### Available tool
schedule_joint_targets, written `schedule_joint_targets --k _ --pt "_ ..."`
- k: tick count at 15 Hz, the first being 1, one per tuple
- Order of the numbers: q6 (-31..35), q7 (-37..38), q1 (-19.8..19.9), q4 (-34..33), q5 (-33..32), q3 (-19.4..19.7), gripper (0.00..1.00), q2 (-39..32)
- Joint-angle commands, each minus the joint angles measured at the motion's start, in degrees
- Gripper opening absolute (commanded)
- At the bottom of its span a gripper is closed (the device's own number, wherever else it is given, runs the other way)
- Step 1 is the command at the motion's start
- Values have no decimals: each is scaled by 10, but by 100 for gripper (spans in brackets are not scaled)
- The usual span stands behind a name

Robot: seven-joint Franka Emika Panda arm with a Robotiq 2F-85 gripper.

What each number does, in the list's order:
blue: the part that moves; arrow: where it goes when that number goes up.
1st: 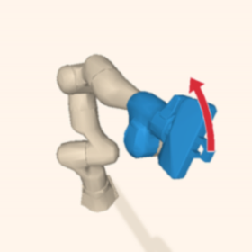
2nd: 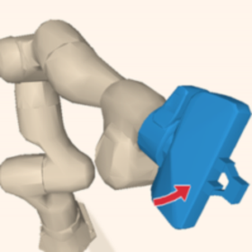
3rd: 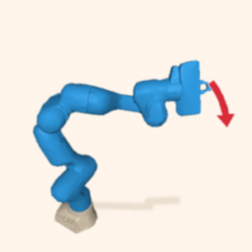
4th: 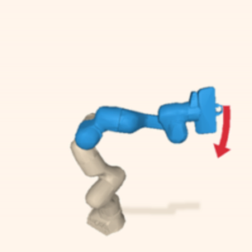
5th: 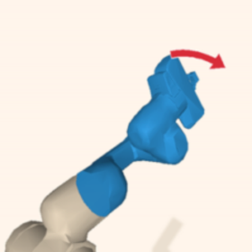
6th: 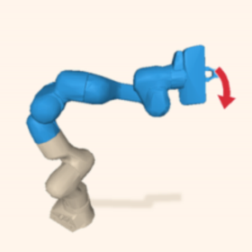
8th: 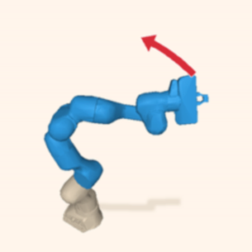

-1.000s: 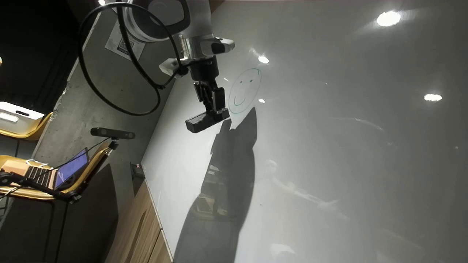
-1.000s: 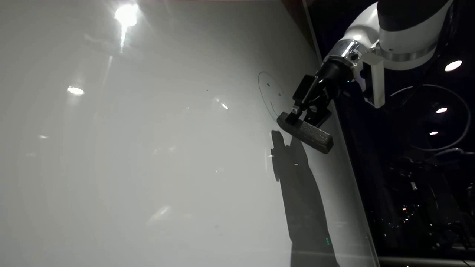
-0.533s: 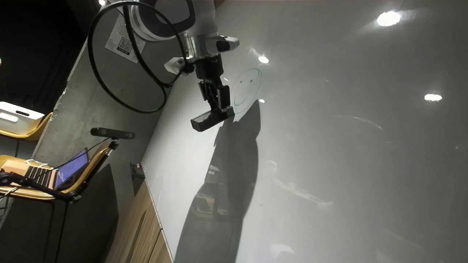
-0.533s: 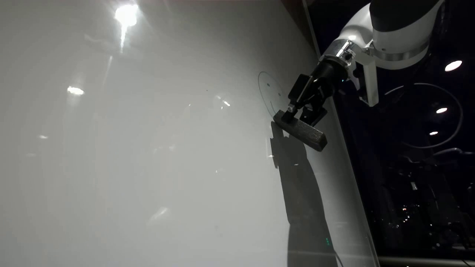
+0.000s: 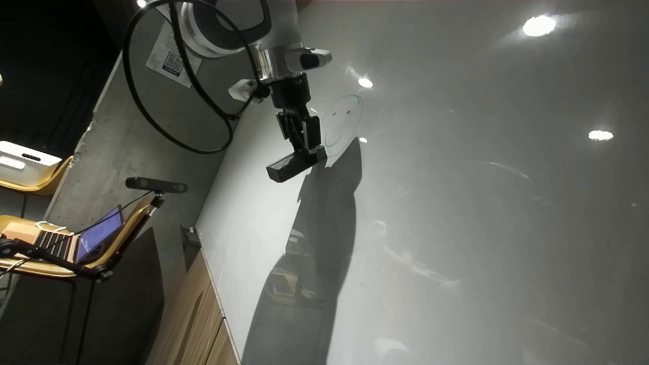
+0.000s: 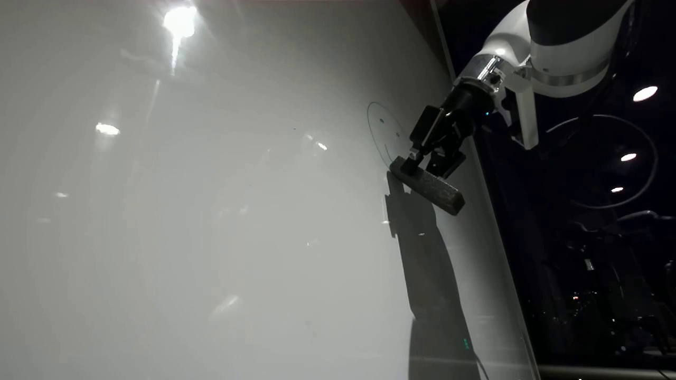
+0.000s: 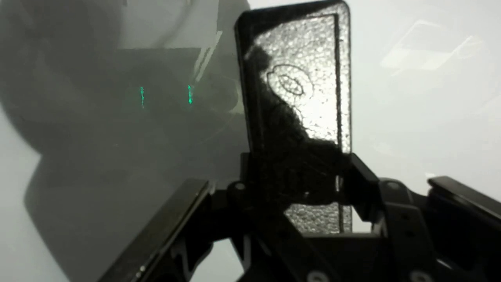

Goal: Erase the drawings on the board

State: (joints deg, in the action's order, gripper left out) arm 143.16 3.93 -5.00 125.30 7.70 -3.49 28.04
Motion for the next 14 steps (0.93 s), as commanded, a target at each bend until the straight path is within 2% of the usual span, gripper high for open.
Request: schedule_joint_targets --k 1,14 --pt "-2 17 18 -26 -23 -9 32 -13" --pt "18 23 22 -33 -42 -9 32 -18"
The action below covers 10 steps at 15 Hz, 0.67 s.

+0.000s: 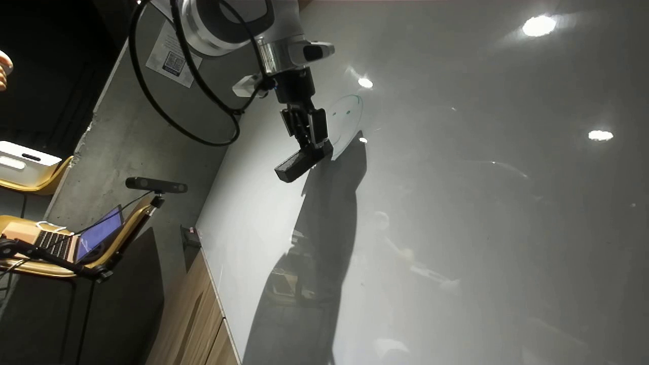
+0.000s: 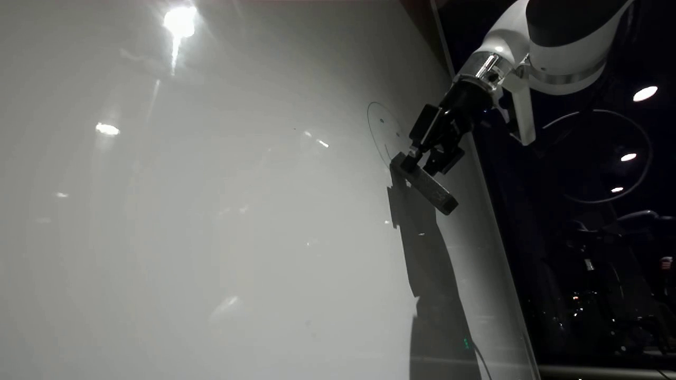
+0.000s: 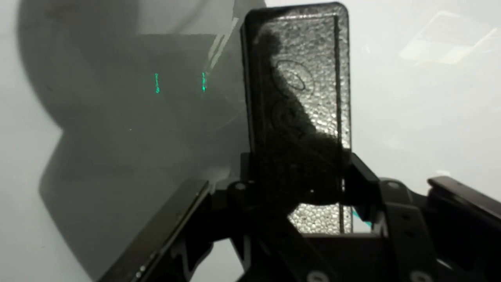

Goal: Erase the drawings on the board

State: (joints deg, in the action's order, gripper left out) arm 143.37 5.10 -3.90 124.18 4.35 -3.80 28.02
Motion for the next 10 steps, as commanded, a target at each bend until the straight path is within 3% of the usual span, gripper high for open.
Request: schedule_joint_targets --k 1,10 --pt "18 12 11 -22 -8 -6 32 -18" --pt "43 32 16 -23 -6 -8 32 -20"
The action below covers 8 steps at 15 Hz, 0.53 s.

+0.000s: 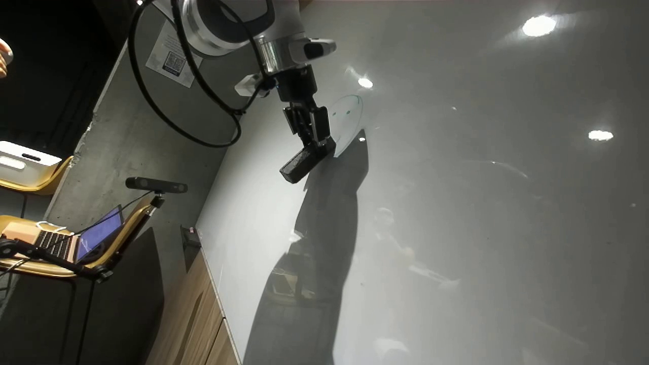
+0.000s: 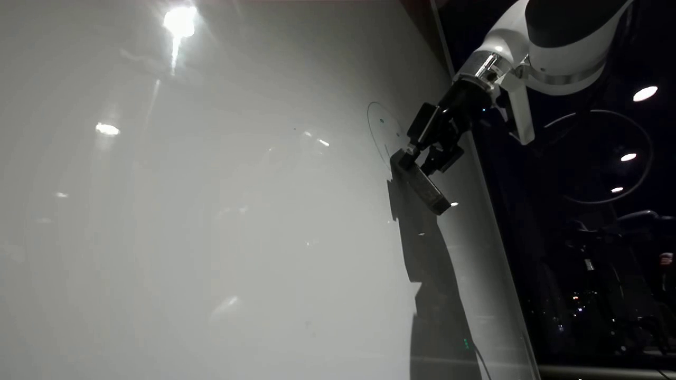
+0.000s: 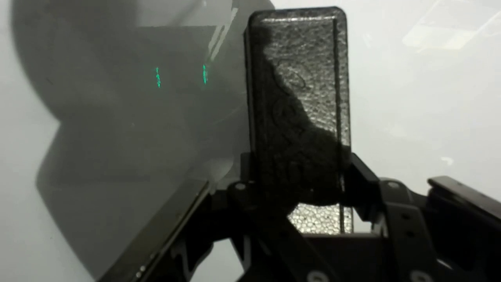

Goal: Erase the drawings on the board

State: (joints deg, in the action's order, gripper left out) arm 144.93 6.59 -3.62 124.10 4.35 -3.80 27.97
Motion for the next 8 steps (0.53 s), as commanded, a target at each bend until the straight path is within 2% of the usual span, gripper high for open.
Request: schedule_joint_targets --k 1,8 --pt "32 21 14 -22 -6 -9 32 -20" --pt "63 33 22 -21 -10 -13 32 -27"
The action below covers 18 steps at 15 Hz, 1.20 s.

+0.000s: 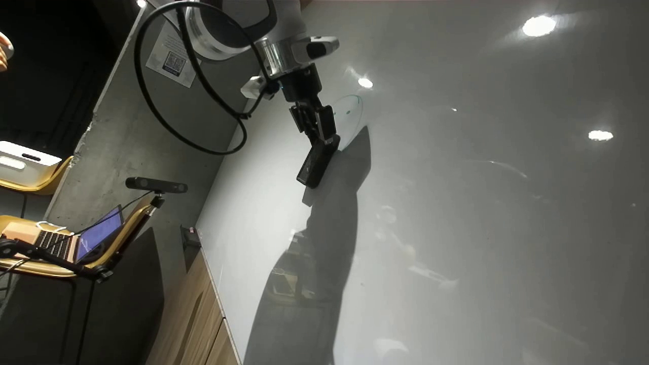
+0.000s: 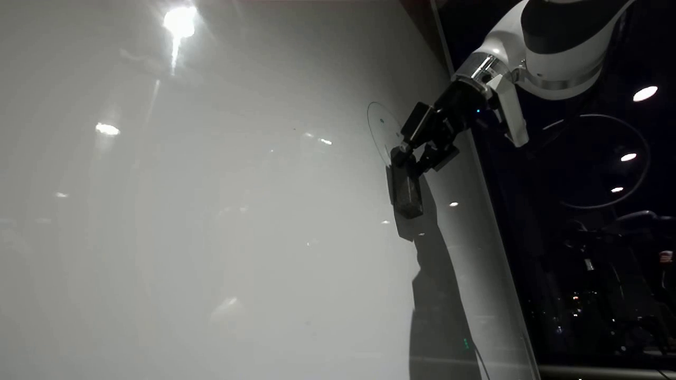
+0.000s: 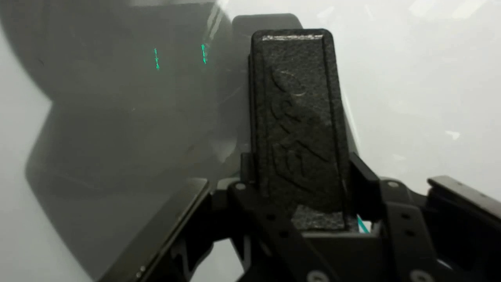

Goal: Erase the drawings on the board

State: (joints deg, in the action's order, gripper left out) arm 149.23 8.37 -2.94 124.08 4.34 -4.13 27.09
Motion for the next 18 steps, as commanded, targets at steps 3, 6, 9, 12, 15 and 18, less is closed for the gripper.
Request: schedule_joint_targets --k 3,6,9,12,15,18 --pt "21 20 17 -20 -14 -11 32 -17" --pt "21 24 20 -21 -18 -13 32 -18" --pt "-54 16 32 -105 -26 1 32 -27" --pt "-89 12 44 -173 -31 5 32 -40" --pt "-131 -3 48 -268 -24 25 32 -66" --pt "-175 -10 47 -357 -20 38 32 -99"
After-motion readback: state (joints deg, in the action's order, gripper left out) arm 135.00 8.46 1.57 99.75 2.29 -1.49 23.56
